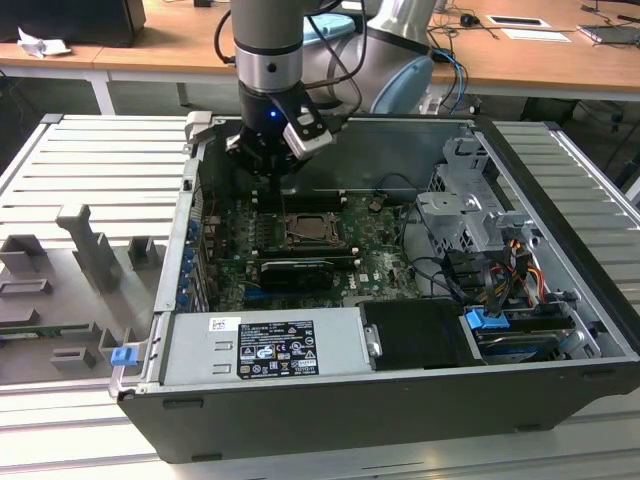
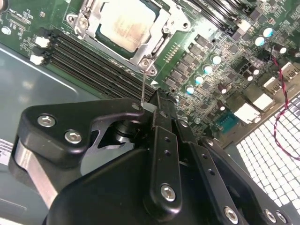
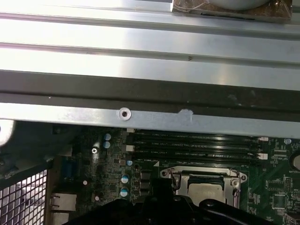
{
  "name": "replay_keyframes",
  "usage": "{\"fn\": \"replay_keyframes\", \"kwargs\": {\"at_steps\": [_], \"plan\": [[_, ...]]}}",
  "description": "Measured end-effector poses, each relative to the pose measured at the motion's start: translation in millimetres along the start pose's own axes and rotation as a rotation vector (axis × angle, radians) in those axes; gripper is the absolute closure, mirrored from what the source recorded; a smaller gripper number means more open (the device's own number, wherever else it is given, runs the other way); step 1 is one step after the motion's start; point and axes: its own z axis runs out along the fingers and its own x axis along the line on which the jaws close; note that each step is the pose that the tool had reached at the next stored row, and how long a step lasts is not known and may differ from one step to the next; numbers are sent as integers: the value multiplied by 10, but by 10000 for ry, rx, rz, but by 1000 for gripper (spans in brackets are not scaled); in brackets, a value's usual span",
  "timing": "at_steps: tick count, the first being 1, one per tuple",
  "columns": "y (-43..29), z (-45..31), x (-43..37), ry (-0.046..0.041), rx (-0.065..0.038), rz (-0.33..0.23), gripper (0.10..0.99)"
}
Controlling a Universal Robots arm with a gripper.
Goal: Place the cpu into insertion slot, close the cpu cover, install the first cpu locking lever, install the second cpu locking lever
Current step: 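Install the first cpu locking lever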
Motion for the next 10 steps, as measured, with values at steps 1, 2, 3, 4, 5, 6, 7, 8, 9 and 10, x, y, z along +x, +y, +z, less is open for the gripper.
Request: {"fn": "replay_keyframes", "kwargs": {"at_steps": [1, 2, 3, 4, 5, 6, 7, 8, 9, 10], "plan": [[-1, 1, -12, 0, 0, 1, 980], [-2, 3, -28, 0, 0, 2, 980], [-3, 5, -41, 0, 1, 1, 980], [-5, 9, -77, 0, 3, 1, 980], [-7, 12, -100, 0, 4, 0, 980], [-8, 14, -121, 0, 6, 0, 980], [-9, 15, -132, 0, 6, 1, 980], [-10, 18, -147, -1, 6, 1, 980], [-10, 20, -153, -1, 7, 1, 980], [-11, 22, -161, 0, 7, 5, 980]]}}
